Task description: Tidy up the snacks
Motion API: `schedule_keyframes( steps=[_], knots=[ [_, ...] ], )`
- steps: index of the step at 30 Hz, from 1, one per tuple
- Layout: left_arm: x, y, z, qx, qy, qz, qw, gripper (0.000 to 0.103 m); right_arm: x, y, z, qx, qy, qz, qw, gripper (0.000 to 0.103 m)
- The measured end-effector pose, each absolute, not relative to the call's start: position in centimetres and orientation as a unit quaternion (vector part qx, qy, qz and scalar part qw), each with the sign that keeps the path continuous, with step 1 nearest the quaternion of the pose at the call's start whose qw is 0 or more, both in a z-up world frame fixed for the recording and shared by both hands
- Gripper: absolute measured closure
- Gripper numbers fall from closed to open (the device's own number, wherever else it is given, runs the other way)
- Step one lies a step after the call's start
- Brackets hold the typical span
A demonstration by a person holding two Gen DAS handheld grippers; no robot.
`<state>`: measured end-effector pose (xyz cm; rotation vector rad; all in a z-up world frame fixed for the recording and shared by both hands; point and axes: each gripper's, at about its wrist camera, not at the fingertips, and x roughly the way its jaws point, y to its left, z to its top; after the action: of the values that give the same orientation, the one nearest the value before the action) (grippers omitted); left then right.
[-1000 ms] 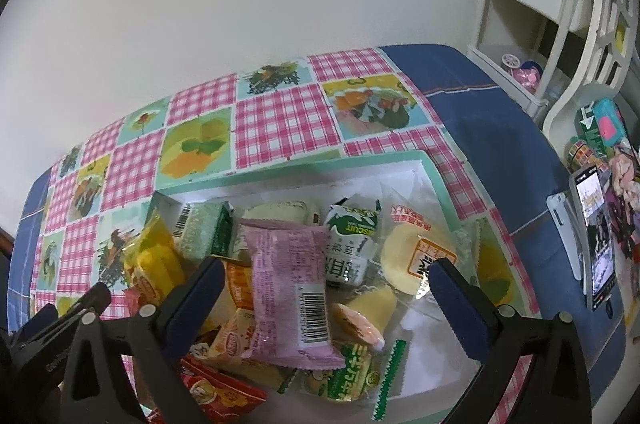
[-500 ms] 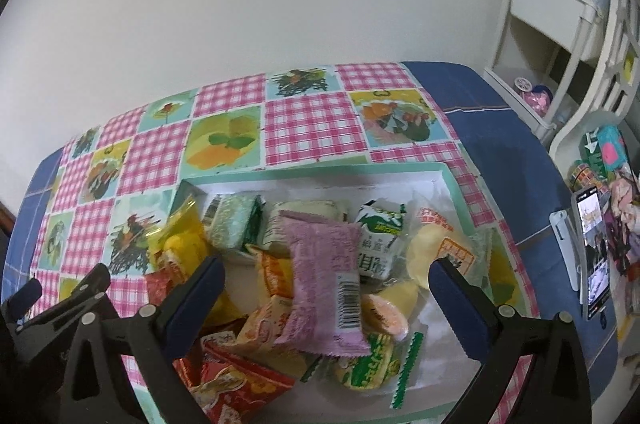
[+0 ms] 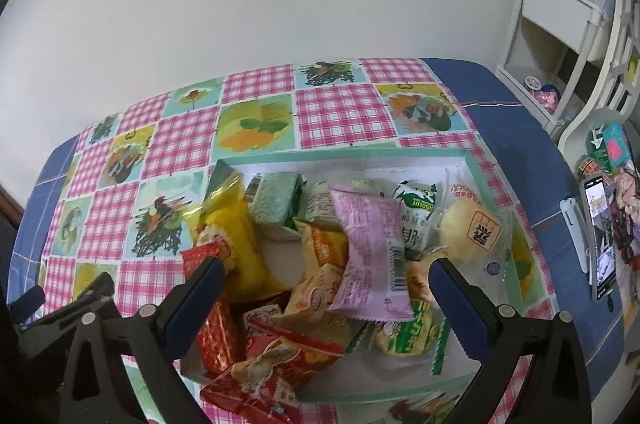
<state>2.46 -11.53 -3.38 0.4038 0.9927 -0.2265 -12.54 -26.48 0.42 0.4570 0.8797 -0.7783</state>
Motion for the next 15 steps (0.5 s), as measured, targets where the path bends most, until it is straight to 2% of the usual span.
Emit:
schedule_keyframes(
  steps=[15],
  knots=[
    [1.1, -8.2, -2.5, 0.174, 0.481, -0.130, 0.850, 0.003, -12.9, -23.6, 0.7, 0.201, 0.416, -0.365, 0.808, 0.000]
  ],
)
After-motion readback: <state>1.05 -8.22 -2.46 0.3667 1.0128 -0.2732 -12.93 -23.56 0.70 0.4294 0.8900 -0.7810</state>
